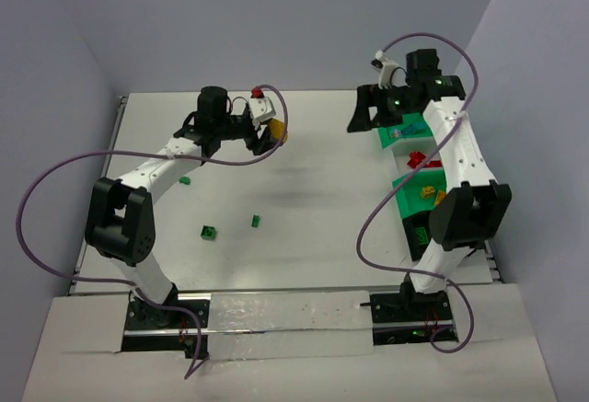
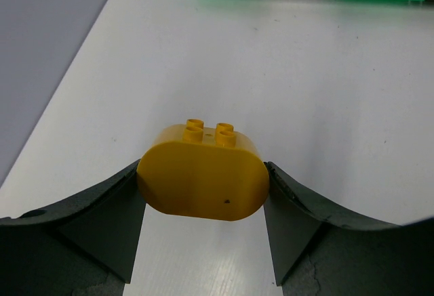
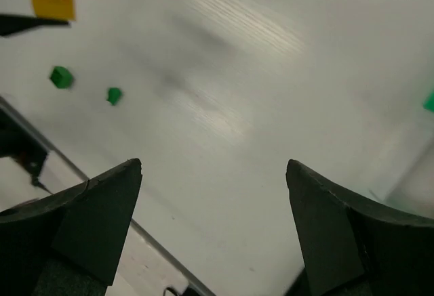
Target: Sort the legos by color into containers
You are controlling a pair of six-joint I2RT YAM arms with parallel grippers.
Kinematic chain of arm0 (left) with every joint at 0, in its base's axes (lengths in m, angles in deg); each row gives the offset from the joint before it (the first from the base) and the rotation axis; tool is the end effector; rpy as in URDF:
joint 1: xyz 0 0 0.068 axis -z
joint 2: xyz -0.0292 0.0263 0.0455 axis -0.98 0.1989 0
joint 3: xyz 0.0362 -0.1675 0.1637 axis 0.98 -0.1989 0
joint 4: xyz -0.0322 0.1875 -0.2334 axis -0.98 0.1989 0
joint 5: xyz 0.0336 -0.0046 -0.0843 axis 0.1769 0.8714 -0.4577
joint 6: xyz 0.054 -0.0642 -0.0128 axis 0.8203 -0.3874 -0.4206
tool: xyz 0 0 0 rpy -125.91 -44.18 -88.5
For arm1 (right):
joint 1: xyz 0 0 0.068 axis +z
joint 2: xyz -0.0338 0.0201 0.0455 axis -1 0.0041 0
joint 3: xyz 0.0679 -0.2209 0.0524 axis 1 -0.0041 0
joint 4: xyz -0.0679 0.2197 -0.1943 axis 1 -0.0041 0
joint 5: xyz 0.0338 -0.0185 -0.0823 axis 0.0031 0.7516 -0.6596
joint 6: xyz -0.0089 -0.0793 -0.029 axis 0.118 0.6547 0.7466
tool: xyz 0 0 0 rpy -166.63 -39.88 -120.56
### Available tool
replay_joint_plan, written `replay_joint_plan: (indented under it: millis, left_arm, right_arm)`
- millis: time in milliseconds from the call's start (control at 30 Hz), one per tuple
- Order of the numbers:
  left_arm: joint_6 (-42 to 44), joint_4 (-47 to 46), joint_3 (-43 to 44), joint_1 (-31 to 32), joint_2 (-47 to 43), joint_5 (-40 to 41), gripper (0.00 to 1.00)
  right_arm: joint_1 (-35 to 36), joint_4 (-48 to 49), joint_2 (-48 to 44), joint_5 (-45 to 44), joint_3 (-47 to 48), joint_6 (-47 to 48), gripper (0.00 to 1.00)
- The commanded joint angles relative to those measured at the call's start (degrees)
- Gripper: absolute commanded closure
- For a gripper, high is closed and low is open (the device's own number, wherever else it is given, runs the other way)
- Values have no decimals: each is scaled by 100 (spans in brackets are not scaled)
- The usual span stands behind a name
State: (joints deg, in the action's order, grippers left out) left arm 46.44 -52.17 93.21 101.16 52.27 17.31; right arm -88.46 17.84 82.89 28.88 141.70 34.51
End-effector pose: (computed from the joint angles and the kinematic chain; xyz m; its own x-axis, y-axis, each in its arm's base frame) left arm 0.4011 -0.2238 0.2257 0.0489 0.3252 -0.9444 0.9421 0.2990 0.1518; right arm 0.4014 0.0525 0.3161 -0.7276 -0.1797 -0.6621 -0.5108 0.7862 0.3480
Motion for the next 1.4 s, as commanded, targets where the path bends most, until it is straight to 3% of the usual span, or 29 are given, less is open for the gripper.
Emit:
replay_joint_plan:
  millis: [0, 233, 767, 900, 1067, 1100, 1167, 1200, 1233, 1333, 1367]
  left_arm:
    - [235, -512, -49, 176, -330, -138, 93]
    - [301, -686, -77, 394, -348, 37, 93]
    - [410, -780, 16, 578, -285, 158, 93]
    - [448, -805, 47, 602, -260, 200, 93]
    - [468, -809, 36, 600, -243, 300, 92]
    - [474, -796, 28, 595, -244, 334, 91]
    - [482, -797, 11, 602, -243, 397, 84]
    - [474, -805, -5, 602, -243, 453, 75]
    - [449, -805, -6, 602, -243, 497, 74]
    - [205, -912, -42, 598, -256, 716, 16]
    - [159, -958, -75, 594, -272, 779, 1]
  right_arm:
    - [609, 617, 688, 925, 875, -1104, 6]
    - [1249, 971, 1773, 1631, 1926, -1843, 0]
    - [1761, 1116, 2302, 1831, 2054, -2010, 4]
    - [1768, 1185, 2416, 1882, 2098, -2105, 27]
    - [1768, 1305, 2479, 1934, 2252, -2214, 67]
    - [1767, 1298, 2454, 1934, 2243, -2197, 79]
    - [1759, 1278, 2421, 1922, 2208, -2161, 88]
    - [1759, 1247, 2373, 1883, 2168, -2098, 96]
    - [1751, 1229, 2338, 1881, 2150, -2070, 97]
    - [1658, 1166, 2173, 1762, 2083, -1933, 100]
    - [1616, 1146, 2112, 1725, 2062, -1879, 100]
